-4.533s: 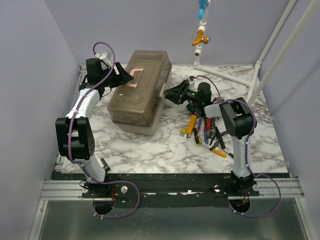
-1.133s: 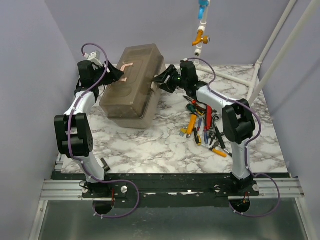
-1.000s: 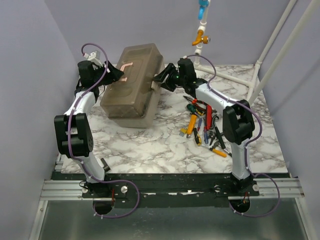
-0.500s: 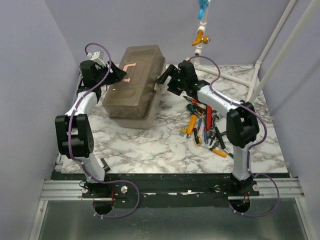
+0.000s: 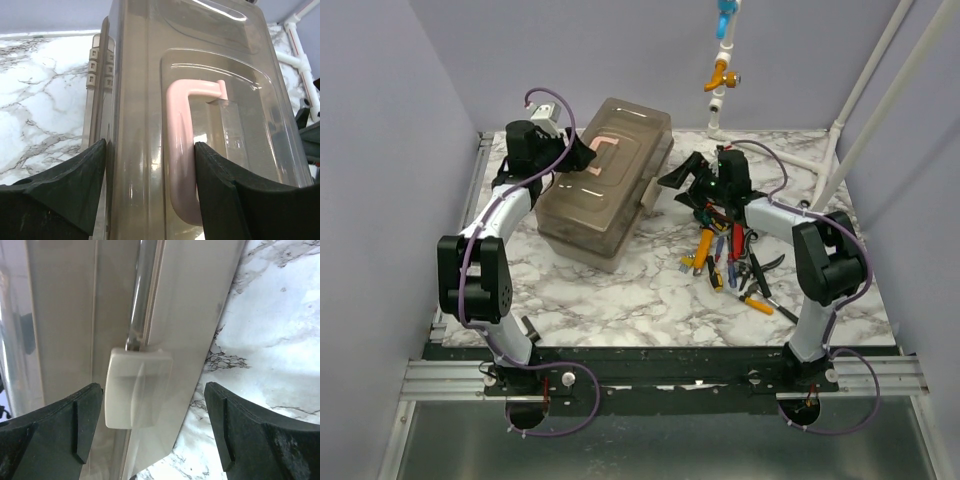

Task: Pack the tool kit

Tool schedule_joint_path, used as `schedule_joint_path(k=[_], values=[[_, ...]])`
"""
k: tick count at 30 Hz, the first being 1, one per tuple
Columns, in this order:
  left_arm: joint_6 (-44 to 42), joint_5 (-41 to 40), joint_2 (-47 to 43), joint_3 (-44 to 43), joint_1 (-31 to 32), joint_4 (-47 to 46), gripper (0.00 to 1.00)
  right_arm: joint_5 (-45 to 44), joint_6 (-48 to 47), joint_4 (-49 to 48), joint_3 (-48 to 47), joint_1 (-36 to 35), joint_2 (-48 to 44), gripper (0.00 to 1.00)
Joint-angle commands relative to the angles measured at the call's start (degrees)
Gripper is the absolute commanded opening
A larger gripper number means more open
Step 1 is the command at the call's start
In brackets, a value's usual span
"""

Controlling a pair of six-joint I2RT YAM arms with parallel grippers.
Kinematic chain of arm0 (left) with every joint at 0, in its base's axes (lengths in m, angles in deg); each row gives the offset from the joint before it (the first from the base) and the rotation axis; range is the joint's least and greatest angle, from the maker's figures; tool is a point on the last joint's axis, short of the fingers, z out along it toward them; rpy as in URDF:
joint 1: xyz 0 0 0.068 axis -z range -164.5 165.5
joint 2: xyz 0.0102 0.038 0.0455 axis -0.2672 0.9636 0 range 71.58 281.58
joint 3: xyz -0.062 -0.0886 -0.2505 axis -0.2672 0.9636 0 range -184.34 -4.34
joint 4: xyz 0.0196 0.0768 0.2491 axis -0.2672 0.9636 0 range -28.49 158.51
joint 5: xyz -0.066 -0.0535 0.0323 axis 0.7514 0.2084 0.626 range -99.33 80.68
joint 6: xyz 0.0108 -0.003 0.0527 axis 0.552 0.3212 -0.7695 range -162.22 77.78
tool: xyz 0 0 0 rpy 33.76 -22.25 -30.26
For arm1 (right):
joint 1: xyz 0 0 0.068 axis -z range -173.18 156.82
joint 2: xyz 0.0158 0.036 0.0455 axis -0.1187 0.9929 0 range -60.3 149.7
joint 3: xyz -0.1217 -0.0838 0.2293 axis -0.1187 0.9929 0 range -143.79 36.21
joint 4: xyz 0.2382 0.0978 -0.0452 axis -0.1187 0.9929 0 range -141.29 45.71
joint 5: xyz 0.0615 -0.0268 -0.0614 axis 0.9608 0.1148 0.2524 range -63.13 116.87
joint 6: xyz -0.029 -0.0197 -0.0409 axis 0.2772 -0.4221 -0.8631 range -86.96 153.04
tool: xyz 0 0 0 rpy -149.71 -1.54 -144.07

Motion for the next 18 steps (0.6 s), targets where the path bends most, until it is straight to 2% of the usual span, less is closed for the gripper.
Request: schedule_joint_path(k=[1,3,5,7,10,16,18], values=[[0.85,2.88,-1.42,4.76,3.06,17.34,0.57,11.69,4.98,-16.54,5.53,2.74,-0.49,0.91],[0.45,1.53,-3.11,5.31,4.03,17.26,0.58,14.41,7.31,-21.58,6.74,2.79,0.64,0.92],[0.29,-0.19,-4.61,5.68,4.94,17.50,0.60,16.03,11.05,-28.13,8.91,2.84,1.80,0.99],[-0.14,-1.99,-5.85,5.88,5.82,18.11,0.61,17.26,15.36,-34.44,10.64,2.82,3.28,1.00],[-0.35,-4.47,-7.19,5.88,6.75,19.03,0.65,17.30,17.00,-34.70,11.09,1.80,4.64,1.00],[-0.17,-9.54,-9.19,5.76,8.32,20.82,0.67,11.07,14.96,-27.22,14.90,0.40,1.22,1.00],[-0.22,-11.30,-9.95,6.23,8.77,20.78,0.68,11.01,16.15,-31.45,17.14,0.32,0.50,0.98]])
